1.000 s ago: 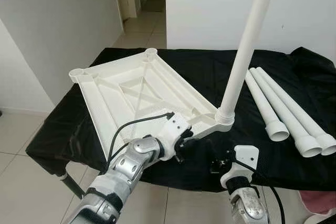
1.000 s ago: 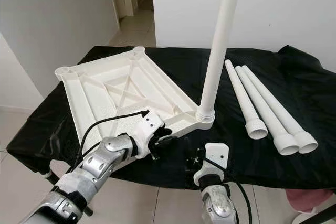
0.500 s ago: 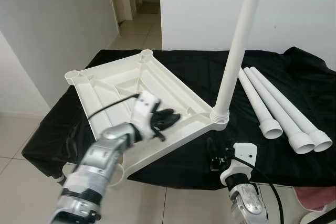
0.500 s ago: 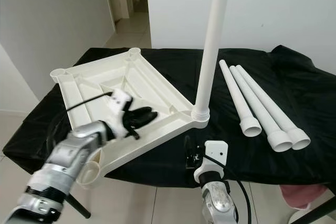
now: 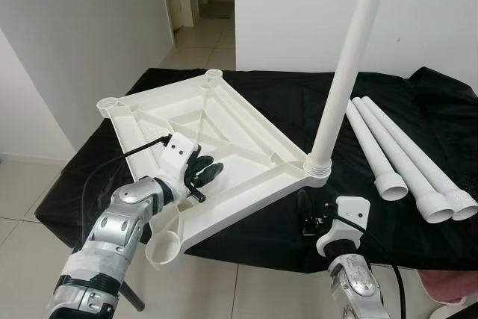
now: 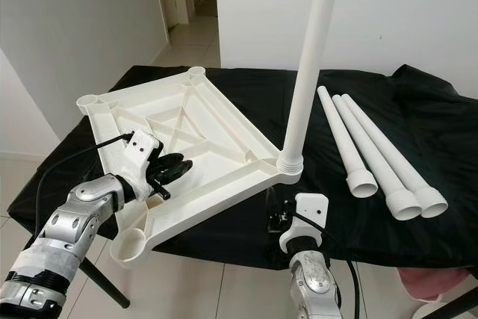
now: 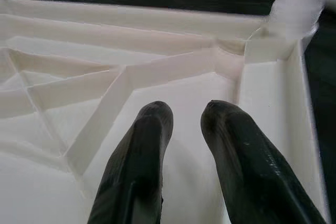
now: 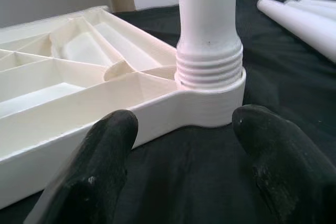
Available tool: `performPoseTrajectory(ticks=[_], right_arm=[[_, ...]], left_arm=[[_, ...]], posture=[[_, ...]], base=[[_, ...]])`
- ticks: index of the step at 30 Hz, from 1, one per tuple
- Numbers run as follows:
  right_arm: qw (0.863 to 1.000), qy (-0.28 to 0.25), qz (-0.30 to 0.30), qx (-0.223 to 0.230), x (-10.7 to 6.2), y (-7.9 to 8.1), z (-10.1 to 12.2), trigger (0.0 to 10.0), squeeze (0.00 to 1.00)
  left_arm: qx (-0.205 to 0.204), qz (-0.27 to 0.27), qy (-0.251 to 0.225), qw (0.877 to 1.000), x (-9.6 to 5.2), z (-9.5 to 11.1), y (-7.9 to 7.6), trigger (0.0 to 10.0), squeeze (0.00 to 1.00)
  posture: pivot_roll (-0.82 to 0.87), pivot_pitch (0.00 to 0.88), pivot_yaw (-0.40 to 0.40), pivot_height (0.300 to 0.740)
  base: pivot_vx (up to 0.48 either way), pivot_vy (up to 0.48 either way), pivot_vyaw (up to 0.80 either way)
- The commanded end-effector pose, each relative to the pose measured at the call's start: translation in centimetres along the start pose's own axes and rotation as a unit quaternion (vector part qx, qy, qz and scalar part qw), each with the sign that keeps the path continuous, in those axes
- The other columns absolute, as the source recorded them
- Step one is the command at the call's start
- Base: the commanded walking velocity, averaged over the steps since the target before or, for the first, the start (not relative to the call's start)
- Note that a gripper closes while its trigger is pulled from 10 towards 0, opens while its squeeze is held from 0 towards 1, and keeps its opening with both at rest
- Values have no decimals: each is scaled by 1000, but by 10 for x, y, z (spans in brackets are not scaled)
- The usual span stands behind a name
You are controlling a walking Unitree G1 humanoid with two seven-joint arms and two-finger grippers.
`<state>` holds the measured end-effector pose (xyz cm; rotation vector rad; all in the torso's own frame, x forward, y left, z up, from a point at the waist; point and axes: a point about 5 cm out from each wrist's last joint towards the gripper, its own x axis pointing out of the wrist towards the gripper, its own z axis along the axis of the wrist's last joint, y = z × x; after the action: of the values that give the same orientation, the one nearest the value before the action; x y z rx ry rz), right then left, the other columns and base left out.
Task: Building children table
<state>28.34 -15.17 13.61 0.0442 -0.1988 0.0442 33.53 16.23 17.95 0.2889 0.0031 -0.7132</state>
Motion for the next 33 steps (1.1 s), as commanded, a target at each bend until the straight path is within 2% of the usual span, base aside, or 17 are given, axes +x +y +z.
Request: performPoseTrajectory(ticks=[1,2,3,5,11,18,21,23,26,32,33], right_arm=[[1000,3,-5,-1,1,-4,-2,10000,0],[1000,3,-4,-3,2,-5,-2,10000,0],[1000,3,-4,-4,2,-6,-3,10000,0],[1000,5,-2,-6,2,-6,-3,10000,0],[1000,7,1,-8,3,-7,-5,10000,0],[1000,7,5,-9,5,-6,-4,10000,0],[1000,6,4,-10,5,-8,-5,10000,0],[1000,6,4,-10,5,-8,-5,10000,0],[1000,6,3,-11,5,-8,-5,10000,0],[1000,4,-3,-9,5,-9,-5,10000,0],[1000,4,-3,-9,5,-9,-5,10000,0]], left_arm=[[31,52,44,997,-27,-20,18,10000,0],[55,65,69,994,-41,-27,26,10000,0],[66,71,83,992,-48,-30,31,10000,0],[70,90,104,988,-63,-35,42,10000,0],[78,101,129,983,-81,-40,49,10000,0],[79,84,120,986,-77,-39,38,10000,0],[78,60,112,989,-67,-43,24,10000,0],[78,60,112,989,-67,-43,24,10000,0],[73,46,107,991,-60,-45,15,10000,0],[56,-16,96,994,-37,-47,-16,10000,0],[56,-16,96,994,-37,-47,-16,10000,0]], posture=[[-6,77,31,740],[-5,73,26,740],[-5,73,26,740],[-1,73,22,740],[8,75,10,740],[9,77,6,740],[2,79,8,740],[2,79,8,740],[-3,80,11,740],[-9,80,21,740],[-9,80,21,740]], base=[[0,0,0],[0,0,0],[0,0,0],[0,0,0],[0,0,0],[0,0,0],[0,0,0],[0,0,0],[0,0,0],[0,0,0],[0,0,0]])
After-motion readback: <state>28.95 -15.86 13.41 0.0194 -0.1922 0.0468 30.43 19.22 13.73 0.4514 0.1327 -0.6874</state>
